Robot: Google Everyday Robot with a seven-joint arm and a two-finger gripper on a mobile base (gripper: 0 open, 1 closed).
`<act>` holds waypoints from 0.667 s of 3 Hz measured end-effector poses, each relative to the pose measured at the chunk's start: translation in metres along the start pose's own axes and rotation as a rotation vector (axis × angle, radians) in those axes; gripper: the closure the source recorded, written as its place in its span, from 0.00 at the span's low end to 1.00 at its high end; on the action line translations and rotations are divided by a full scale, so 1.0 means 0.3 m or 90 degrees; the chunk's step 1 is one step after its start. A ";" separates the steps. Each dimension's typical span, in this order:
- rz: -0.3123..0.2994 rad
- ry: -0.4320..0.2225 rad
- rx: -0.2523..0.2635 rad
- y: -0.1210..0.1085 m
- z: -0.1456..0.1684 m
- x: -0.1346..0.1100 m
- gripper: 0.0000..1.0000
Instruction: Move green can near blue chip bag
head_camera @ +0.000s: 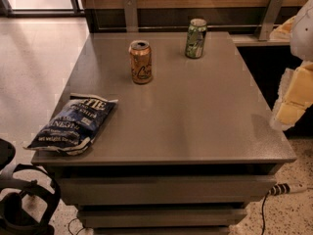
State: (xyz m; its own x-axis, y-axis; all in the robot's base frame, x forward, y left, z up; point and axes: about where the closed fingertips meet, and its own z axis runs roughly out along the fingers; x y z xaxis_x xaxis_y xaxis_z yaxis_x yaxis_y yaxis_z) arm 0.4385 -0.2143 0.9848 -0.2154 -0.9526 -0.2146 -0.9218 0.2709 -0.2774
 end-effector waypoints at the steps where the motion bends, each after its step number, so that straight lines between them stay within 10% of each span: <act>1: 0.002 -0.003 0.004 -0.009 -0.002 0.003 0.00; 2: 0.011 -0.014 0.017 -0.039 -0.007 0.013 0.00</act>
Offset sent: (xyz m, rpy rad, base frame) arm 0.0186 -0.0157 0.0029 0.0413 -0.0374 -0.0301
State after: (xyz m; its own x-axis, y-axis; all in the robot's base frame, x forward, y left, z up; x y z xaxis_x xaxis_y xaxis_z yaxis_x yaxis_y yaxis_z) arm 0.4476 -0.2215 0.9891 -0.2235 -0.9445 -0.2407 -0.9091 0.2911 -0.2981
